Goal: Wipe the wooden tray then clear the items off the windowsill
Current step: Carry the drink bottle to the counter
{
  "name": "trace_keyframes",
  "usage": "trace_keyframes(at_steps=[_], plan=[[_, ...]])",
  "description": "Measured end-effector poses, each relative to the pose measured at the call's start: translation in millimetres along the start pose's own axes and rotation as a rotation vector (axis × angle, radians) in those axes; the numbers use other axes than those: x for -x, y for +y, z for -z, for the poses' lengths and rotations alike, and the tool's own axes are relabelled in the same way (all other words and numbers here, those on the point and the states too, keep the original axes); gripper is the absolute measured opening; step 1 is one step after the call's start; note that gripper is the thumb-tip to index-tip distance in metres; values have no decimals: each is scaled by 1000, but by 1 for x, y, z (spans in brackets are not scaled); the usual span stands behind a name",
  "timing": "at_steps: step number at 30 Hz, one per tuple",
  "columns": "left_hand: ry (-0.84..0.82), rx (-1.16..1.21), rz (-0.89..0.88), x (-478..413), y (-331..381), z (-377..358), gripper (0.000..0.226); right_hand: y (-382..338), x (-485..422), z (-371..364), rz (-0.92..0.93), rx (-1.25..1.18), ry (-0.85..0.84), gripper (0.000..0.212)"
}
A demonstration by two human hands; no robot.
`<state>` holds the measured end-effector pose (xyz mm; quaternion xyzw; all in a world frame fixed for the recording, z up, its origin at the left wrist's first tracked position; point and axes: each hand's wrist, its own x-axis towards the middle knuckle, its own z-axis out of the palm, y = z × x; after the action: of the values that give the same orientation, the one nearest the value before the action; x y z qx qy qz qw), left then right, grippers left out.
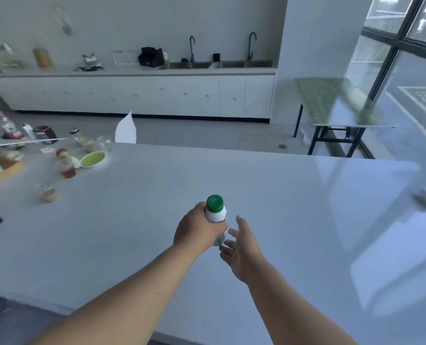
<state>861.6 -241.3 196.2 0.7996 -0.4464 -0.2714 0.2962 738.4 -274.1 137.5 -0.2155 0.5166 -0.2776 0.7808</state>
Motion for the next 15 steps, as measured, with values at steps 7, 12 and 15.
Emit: trace_keyframes(at_steps=[7,12,15], plan=[[-20,19,92,-101,-31,-17,31,-19,-111,-25,-81,39,10,67],[-43,34,133,-144,-50,-38,34,-20,-166,-24,-70,48,57,63],[-92,23,172,-156,-65,-48,41,-12,-177,-24,-91,68,73,63]])
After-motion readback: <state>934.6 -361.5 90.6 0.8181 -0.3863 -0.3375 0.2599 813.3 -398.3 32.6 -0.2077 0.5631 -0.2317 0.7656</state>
